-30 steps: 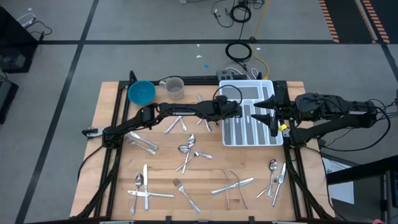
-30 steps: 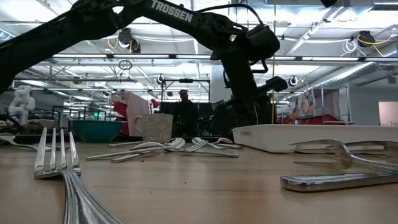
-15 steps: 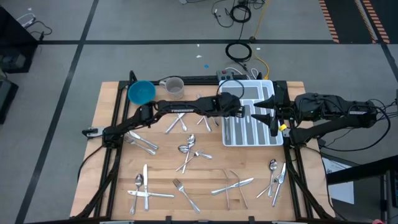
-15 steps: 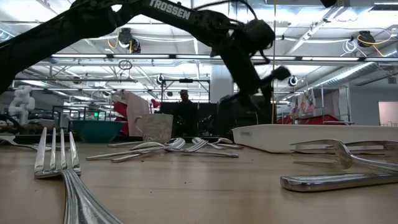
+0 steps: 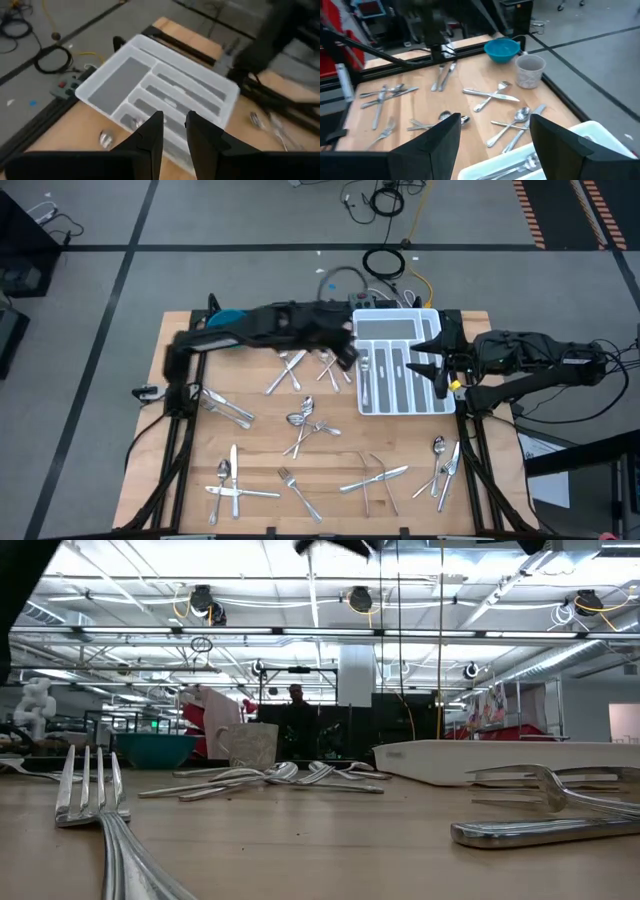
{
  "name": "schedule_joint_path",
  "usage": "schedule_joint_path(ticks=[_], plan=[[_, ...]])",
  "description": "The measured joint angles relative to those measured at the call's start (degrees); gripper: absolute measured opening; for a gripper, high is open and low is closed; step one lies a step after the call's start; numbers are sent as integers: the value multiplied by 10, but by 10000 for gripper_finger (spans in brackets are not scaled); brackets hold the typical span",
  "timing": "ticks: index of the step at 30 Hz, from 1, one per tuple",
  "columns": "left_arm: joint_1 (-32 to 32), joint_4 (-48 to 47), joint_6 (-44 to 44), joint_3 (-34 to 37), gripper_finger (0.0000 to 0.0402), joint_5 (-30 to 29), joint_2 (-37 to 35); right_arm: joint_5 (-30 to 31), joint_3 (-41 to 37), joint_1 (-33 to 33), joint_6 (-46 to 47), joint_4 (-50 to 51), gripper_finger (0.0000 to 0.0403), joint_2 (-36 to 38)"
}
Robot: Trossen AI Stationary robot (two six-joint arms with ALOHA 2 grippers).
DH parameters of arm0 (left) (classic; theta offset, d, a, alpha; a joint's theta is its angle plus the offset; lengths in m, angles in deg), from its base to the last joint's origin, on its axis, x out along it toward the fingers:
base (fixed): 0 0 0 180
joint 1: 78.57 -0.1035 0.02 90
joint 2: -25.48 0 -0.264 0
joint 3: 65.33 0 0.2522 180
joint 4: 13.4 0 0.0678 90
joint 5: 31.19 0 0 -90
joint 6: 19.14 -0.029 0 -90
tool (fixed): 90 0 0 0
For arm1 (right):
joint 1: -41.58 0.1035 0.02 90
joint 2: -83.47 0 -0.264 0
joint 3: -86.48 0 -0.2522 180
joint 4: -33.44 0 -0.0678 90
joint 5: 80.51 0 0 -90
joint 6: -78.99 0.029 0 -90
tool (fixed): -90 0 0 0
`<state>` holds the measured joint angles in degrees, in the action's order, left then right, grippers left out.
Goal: Sort silverware
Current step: Put the spoon in the silverware tray
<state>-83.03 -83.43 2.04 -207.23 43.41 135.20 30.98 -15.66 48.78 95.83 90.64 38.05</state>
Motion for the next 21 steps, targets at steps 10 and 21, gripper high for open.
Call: schedule_joint_path(ticks=[10,21], plan=[[-18,-272,-112,0,88,31,-71,9,0,0,14,-1,231,-39],[-30,-139,-168,217,88,149,-128,9,0,0,41,-21,231,-66]])
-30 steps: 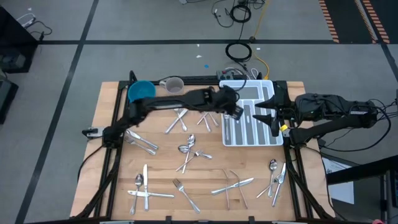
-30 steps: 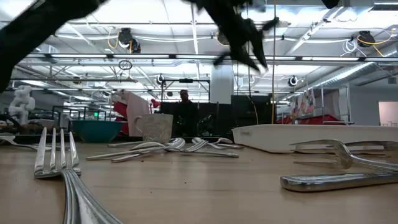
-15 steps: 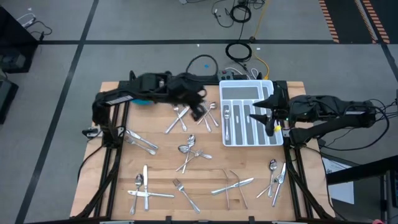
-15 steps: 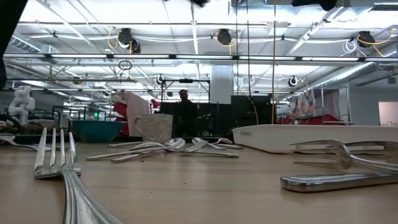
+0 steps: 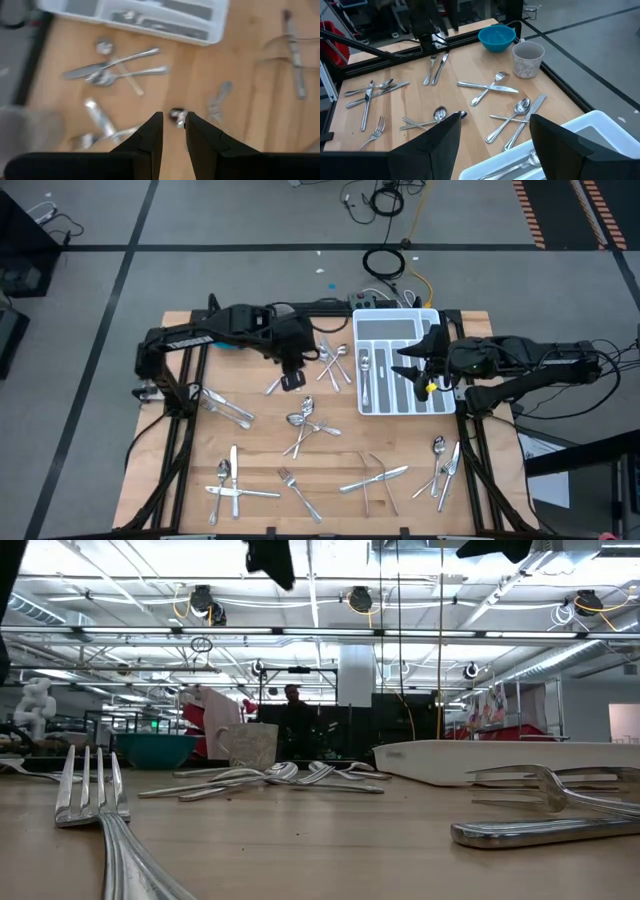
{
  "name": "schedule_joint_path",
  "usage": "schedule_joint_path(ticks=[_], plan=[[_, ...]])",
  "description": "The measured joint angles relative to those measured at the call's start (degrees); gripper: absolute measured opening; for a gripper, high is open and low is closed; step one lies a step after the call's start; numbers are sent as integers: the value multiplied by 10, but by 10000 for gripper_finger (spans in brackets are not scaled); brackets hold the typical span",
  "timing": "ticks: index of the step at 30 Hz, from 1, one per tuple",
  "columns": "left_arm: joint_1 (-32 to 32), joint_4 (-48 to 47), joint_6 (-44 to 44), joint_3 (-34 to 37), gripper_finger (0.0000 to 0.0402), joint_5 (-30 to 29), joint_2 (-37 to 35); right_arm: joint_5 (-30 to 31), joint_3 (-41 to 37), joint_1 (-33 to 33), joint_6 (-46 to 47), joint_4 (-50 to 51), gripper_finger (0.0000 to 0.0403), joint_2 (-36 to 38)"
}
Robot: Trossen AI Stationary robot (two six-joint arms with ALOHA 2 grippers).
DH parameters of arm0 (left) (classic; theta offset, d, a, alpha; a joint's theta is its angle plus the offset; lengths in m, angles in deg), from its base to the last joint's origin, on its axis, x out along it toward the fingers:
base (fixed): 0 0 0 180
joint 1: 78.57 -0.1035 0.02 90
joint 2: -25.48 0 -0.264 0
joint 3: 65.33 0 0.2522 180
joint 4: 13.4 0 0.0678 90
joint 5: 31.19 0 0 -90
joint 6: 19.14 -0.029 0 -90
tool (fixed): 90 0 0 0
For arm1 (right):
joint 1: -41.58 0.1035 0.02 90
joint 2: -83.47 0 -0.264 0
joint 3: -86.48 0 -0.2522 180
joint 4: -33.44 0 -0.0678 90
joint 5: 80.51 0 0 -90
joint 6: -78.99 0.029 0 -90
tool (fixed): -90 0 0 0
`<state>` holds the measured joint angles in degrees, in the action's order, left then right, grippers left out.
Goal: Sort silverware
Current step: Put the spoon in the silverware tray
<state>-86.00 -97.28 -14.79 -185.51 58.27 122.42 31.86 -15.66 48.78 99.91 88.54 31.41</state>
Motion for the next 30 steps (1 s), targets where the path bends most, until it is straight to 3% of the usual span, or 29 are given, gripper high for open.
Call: schedule_joint_path(ticks=[6,11,30], plan=[[-50,232,-44,266,88,110,-82,0,0,0,12,-3,231,-3],[-95,380,-64,390,88,200,-74,-1,0,0,12,-24,231,-3],[-147,462,-157,447,88,252,49,0,0,0,35,-39,231,-11]])
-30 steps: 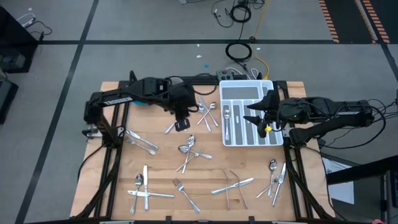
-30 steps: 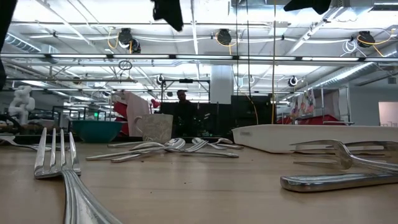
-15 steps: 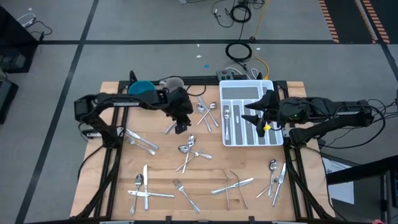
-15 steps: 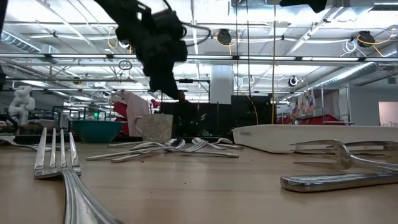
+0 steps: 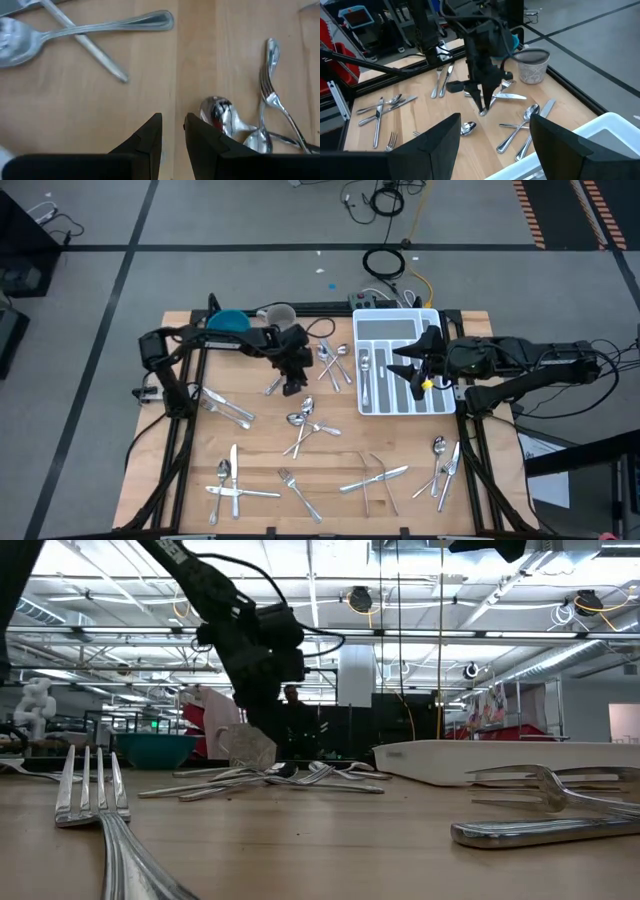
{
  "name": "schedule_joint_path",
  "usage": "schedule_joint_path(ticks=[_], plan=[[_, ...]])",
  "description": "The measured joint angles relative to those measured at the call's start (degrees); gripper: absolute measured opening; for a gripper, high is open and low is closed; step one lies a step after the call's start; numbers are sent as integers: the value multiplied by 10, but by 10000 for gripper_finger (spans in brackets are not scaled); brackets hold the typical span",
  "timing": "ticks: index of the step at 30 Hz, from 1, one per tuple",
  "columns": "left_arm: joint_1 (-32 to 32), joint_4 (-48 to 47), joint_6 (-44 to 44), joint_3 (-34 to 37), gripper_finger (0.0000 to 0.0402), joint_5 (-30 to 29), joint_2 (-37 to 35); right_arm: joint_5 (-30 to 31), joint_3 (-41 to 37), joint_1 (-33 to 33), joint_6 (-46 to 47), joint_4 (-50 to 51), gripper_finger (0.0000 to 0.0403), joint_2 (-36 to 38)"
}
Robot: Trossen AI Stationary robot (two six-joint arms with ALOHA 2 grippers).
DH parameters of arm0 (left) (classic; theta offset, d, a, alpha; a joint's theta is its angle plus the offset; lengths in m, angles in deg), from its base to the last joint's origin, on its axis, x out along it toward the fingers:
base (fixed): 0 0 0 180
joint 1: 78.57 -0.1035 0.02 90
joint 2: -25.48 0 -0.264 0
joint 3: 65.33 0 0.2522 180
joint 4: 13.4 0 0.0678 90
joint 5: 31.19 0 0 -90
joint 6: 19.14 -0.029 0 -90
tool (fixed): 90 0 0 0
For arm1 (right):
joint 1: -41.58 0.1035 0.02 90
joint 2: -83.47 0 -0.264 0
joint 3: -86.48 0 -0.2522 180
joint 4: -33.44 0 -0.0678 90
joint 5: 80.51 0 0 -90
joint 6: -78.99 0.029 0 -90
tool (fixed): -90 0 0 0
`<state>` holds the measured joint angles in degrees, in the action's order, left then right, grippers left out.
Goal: Sort silverware
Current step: Put the spoon in the silverware tray
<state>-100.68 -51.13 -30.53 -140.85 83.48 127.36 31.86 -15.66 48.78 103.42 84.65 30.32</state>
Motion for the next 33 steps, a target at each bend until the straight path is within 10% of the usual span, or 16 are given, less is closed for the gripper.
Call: schedule_joint_path(ticks=[15,33], plan=[[-4,8,5,-7,88,133,47,0,0,0,4,1,231,-3],[-8,7,-55,-7,88,150,76,0,0,0,7,0,231,-3]])
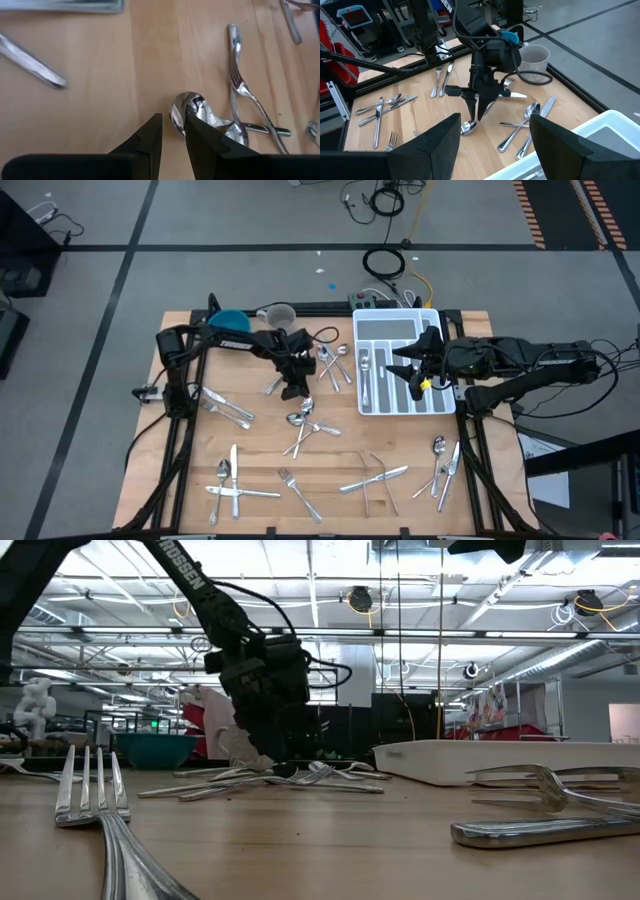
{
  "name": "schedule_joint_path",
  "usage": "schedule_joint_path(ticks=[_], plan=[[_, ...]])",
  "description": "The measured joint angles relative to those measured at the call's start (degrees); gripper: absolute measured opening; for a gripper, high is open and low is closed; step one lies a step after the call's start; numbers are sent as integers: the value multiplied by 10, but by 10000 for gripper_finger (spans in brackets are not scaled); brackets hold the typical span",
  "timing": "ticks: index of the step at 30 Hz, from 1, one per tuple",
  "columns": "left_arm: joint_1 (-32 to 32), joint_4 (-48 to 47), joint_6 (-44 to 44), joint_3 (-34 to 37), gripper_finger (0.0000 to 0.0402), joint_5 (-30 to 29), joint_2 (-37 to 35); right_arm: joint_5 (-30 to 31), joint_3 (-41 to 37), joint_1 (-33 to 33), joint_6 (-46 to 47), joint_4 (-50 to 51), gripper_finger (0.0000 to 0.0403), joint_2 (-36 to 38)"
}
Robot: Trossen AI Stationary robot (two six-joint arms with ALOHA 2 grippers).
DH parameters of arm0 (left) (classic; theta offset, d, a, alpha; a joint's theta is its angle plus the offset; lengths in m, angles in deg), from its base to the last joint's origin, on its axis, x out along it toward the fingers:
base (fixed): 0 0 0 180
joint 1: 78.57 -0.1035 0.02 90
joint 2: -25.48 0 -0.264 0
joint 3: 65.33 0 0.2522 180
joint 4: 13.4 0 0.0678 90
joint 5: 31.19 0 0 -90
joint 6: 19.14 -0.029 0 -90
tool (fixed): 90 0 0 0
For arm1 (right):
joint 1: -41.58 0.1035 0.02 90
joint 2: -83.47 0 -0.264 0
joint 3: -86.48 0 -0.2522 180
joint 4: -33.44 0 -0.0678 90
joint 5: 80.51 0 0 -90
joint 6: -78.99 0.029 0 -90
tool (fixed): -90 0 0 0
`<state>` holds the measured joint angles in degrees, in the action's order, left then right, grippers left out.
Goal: Sort silverware
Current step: Put the spoon in the silverware tray
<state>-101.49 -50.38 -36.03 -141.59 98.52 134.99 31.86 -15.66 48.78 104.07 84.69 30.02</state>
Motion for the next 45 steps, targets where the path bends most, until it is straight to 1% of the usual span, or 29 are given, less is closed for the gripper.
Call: schedule_joint_path(ticks=[7,9,12,13,17,19,23,27,32,34,38,45], plan=[[4,3,0,0,85,11,28,0,0,0,0,0,231,0],[4,5,0,-1,69,24,38,0,0,0,-1,0,231,0],[7,3,11,-2,25,45,48,0,0,0,-1,0,231,0],[9,3,18,-2,16,49,50,0,0,0,-1,0,231,0],[8,16,52,-4,12,45,50,2,0,0,-2,0,231,0],[5,13,69,-9,12,26,47,3,0,0,-2,0,231,0],[0,18,93,-32,12,-54,38,3,0,0,-2,0,231,0],[0,22,108,-64,9,-153,35,3,0,0,-2,0,231,0],[0,16,117,-109,6,-237,37,3,0,0,-5,0,231,0],[-1,16,125,-126,6,-255,37,2,0,0,-5,0,231,0],[-4,4,133,-152,3,-256,37,2,0,0,-7,1,231,0],[-3,-11,156,-185,1,-297,19,0,0,0,-16,1,231,0]])
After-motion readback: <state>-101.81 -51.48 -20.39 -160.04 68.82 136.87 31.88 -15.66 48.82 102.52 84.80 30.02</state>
